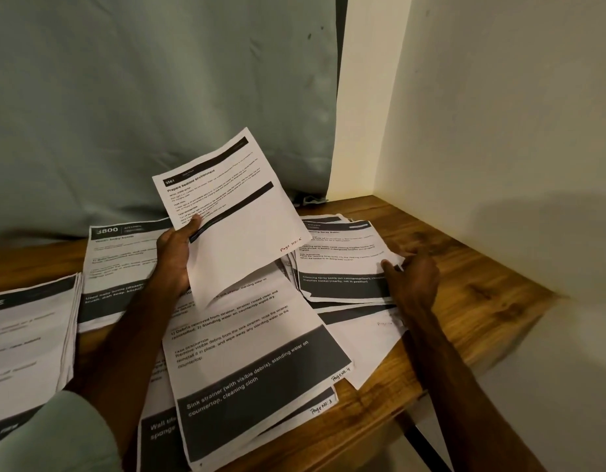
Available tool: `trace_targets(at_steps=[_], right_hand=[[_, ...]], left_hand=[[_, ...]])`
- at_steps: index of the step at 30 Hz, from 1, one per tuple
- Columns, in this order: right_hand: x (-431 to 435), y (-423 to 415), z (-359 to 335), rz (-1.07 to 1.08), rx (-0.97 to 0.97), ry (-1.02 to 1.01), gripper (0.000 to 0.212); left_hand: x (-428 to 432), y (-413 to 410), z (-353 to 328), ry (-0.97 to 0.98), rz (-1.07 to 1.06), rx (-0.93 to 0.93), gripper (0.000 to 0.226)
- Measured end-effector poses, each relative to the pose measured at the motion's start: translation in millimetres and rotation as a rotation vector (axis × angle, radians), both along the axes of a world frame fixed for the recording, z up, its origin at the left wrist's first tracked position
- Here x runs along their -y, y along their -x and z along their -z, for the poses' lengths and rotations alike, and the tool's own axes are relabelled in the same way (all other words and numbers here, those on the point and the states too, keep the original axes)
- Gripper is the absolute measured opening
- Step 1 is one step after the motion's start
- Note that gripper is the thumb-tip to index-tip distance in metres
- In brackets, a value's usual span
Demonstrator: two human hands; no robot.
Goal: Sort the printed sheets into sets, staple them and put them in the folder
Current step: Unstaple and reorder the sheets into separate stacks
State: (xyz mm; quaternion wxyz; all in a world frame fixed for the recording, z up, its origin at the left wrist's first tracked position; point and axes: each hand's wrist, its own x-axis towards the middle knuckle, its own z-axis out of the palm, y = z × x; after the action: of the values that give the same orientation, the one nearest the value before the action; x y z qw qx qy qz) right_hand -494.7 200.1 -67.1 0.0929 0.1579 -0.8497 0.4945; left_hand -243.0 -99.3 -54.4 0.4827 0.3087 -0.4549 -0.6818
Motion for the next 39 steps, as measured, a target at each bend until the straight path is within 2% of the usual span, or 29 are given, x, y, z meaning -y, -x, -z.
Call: trace_targets(at_steps=[5,11,18,23,29,32,34,39], right_hand=[[-4.1,1.5,5.8,0.008,-0.065,0.038,0.029],[-7.5,4.9,9.6,0.009,-0.071,0.078,0.022],[-5.8,-0.9,-0.1,0.063,-0.015,-0.070,0.030],[-7.0,-6.9,-2.2,0.061,-0.011,-0.134,0.048],[-9.6,-11.6,-8.9,0.144,-0.130,-0.230,0.058],[-4.9,-14.1,-13.4,0.188,-0.117,-0.271,0.068],[-4.2,-15.9,-15.2,0.190,-0.113,-0.280,0.072],[-6.2,-18.5,-11.4,0.107,-0.160,-0.213,0.067]], left_hand=[[-3.3,2.6,-0.8,0.003,-0.014,-0.004,0.029],[-4.8,3.1,-0.7,0.015,-0.018,0.016,0.032],[-3.3,1.8,-0.3,0.018,-0.018,0.031,0.033],[-1.6,2.0,0.9,0.019,-0.019,0.042,0.032],[-0.3,3.3,1.7,0.012,-0.026,0.050,0.032],[0.2,3.0,3.0,0.013,-0.009,0.040,0.031],[-0.6,3.3,3.0,0.013,0.000,0.023,0.031],[-0.7,3.6,2.9,0.017,-0.004,0.026,0.031]])
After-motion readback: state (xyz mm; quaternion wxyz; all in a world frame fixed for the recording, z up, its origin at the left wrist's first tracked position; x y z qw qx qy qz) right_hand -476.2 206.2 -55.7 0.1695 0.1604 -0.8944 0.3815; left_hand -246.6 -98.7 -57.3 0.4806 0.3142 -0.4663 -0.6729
